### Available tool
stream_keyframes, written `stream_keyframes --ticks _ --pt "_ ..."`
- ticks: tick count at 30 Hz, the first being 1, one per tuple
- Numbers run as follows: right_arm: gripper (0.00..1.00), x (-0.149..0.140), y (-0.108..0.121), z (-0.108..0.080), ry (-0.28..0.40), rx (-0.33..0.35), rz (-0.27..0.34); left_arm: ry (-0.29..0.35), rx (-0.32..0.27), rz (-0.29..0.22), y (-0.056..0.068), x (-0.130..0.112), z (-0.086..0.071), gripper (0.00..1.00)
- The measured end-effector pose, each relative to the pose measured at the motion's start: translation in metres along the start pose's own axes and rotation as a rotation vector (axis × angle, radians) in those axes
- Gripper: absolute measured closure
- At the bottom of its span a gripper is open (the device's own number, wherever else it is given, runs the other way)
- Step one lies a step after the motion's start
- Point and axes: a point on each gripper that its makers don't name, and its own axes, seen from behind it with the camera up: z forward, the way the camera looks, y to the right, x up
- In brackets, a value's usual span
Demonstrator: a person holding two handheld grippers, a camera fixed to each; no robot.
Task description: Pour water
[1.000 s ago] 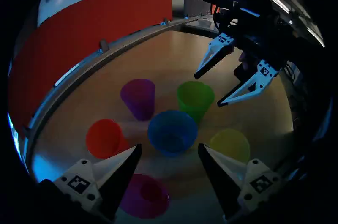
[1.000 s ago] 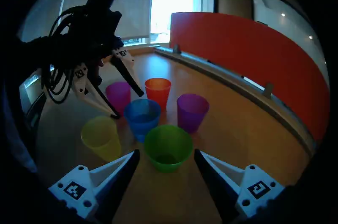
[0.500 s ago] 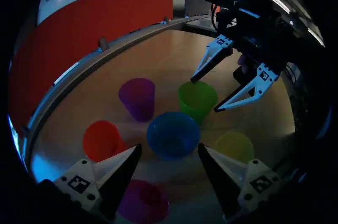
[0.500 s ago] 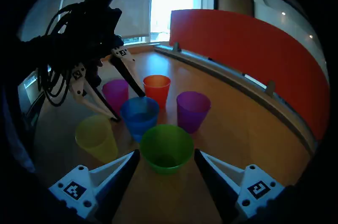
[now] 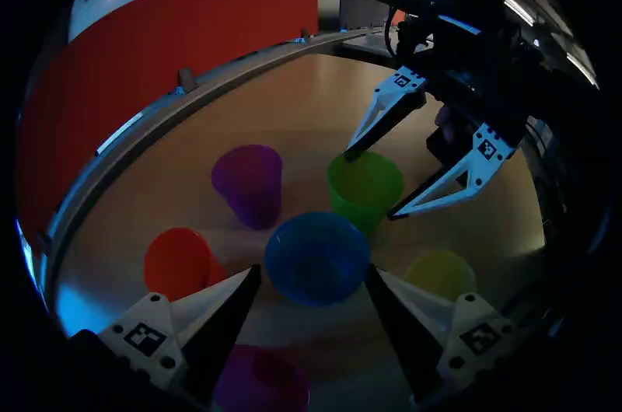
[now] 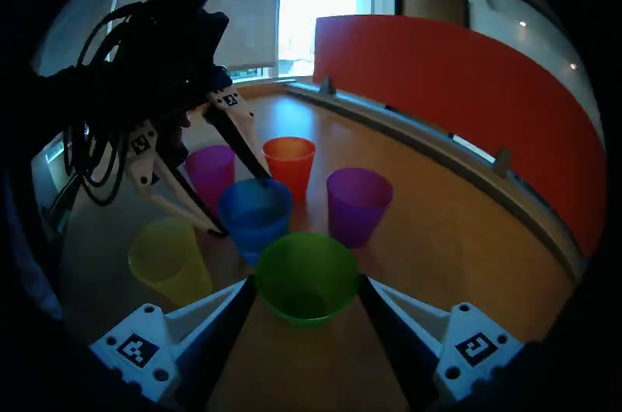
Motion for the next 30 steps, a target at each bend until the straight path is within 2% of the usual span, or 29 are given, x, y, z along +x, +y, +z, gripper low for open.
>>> stream_keyframes --ticks 16,18,20,26,30 --pt "0.00 -0.001 0.002 0.008 -0.002 -0.002 0.000 0.001 0.003 -0.009 0.001 0.001 0.008 0.02" --pt "0.01 -0.002 0.001 0.008 -0.003 -0.001 0.001 0.001 0.004 -0.010 0.001 0.000 0.009 0.02" --pt "0.06 -0.002 0.001 0.008 -0.004 0.002 0.002 0.002 0.005 -0.013 0.001 0.000 0.009 0.02" --pt "0.08 -0.003 0.001 0.008 -0.004 0.006 0.011 0.017 -0.004 -0.027 0.003 0.000 0.012 0.11" --pt "0.08 -0.004 -0.001 0.007 -0.003 0.011 0.012 0.023 0.001 -0.023 0.004 0.001 0.012 0.14"
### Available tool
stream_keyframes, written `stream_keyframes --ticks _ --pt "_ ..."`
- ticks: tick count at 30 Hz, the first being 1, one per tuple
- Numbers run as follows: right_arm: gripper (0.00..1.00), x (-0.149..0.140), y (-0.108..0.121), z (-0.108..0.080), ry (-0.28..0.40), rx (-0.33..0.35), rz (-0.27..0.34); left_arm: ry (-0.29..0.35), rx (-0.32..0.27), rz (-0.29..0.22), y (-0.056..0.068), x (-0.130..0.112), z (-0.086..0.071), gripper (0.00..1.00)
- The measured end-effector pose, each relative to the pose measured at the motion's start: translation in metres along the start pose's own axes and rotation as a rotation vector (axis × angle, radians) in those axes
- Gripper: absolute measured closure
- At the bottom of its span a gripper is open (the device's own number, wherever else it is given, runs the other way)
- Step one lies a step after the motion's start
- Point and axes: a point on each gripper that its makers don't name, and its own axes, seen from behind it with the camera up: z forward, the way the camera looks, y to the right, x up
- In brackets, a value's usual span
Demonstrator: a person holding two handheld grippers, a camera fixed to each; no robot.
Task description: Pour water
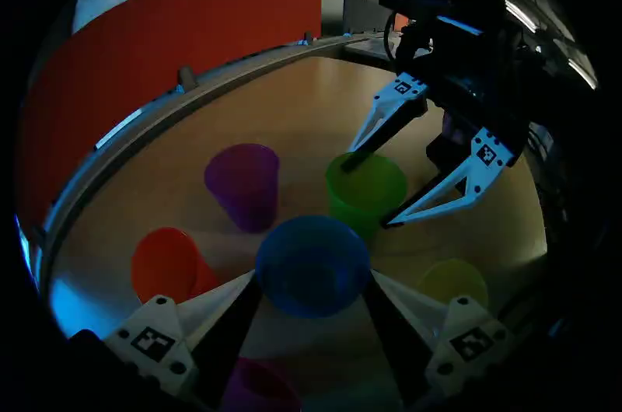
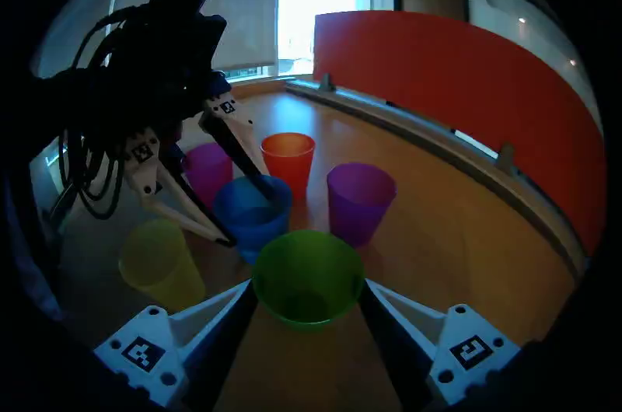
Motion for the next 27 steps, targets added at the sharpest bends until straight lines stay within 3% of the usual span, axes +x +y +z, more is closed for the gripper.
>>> stream_keyframes --ticks 14,27 --pt "0.09 0.008 0.000 -0.008 0.021 -0.001 0.003 0.020 0.004 -0.015 0.000 0.001 -0.005 0.14" --pt "0.09 0.034 -0.003 -0.026 0.064 -0.029 -0.011 0.111 0.048 -0.027 0.000 0.022 -0.032 0.14"
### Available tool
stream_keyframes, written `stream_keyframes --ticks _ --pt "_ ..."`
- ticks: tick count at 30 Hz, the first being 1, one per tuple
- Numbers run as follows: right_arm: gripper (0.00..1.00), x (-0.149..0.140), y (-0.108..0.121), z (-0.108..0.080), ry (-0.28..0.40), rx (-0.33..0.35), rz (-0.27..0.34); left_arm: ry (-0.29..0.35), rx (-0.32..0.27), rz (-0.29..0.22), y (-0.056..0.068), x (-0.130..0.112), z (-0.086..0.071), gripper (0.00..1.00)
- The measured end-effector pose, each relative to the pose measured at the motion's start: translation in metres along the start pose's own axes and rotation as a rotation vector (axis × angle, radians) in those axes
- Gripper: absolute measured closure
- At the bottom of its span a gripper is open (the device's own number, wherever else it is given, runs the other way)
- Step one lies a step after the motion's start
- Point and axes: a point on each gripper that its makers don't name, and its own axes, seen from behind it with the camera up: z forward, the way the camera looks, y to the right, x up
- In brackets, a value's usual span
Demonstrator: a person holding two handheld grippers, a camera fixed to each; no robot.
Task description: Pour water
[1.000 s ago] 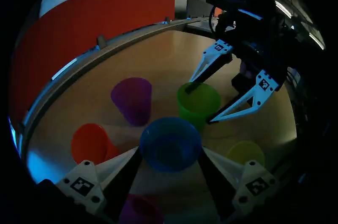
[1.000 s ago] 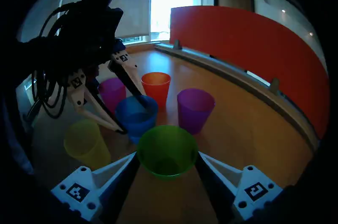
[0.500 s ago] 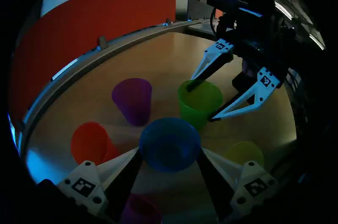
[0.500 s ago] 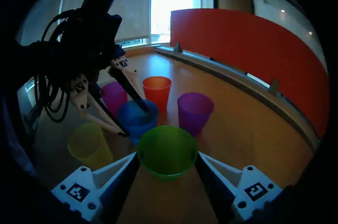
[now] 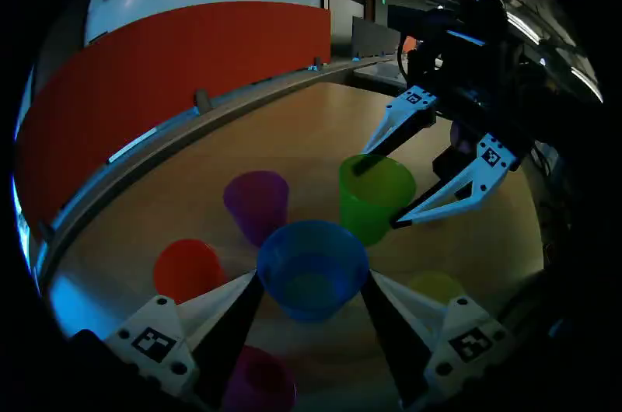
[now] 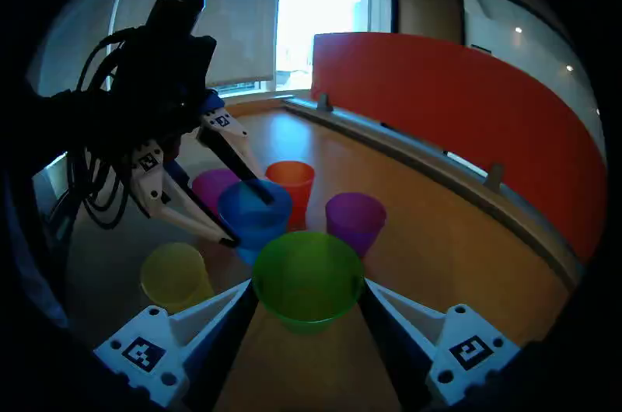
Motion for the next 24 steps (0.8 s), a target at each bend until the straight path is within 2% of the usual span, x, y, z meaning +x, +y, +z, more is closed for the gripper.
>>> stream_keyframes --ticks 11,24 --pt "0.09 0.030 -0.004 -0.022 0.061 -0.025 -0.016 0.118 0.052 -0.026 -0.004 0.033 -0.029 0.15" --pt "0.09 0.075 -0.010 -0.048 0.187 -0.061 -0.005 0.228 0.096 -0.049 -0.007 0.056 -0.061 0.15"
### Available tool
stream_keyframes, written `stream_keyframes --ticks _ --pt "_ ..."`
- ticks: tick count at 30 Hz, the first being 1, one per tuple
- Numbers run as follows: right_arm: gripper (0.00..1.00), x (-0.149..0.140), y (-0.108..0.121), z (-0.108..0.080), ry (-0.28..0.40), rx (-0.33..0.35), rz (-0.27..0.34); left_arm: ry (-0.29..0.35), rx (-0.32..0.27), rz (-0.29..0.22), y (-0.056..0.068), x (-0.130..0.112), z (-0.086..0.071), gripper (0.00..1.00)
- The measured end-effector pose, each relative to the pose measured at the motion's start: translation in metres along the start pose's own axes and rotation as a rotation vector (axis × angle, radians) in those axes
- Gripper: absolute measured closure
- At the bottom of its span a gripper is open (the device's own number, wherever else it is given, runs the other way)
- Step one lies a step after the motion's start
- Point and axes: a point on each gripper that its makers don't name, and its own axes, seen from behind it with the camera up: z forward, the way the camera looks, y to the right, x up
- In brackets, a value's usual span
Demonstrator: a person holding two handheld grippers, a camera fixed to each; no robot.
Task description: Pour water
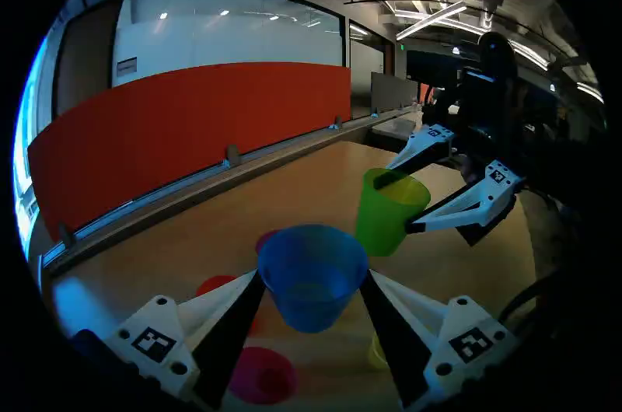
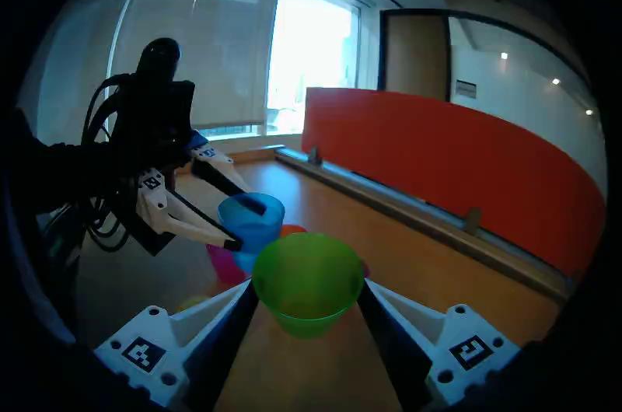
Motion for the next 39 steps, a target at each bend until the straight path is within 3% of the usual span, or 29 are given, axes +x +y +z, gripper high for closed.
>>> stream_keyframes --ticks 12,39 --pt "0.09 0.028 -0.005 -0.010 0.075 -0.026 -0.003 0.084 0.034 -0.023 -0.007 0.019 -0.020 0.14" --pt "0.08 0.067 -0.008 -0.023 0.198 -0.078 -0.001 0.213 0.046 -0.028 -0.002 0.055 -0.050 0.14"
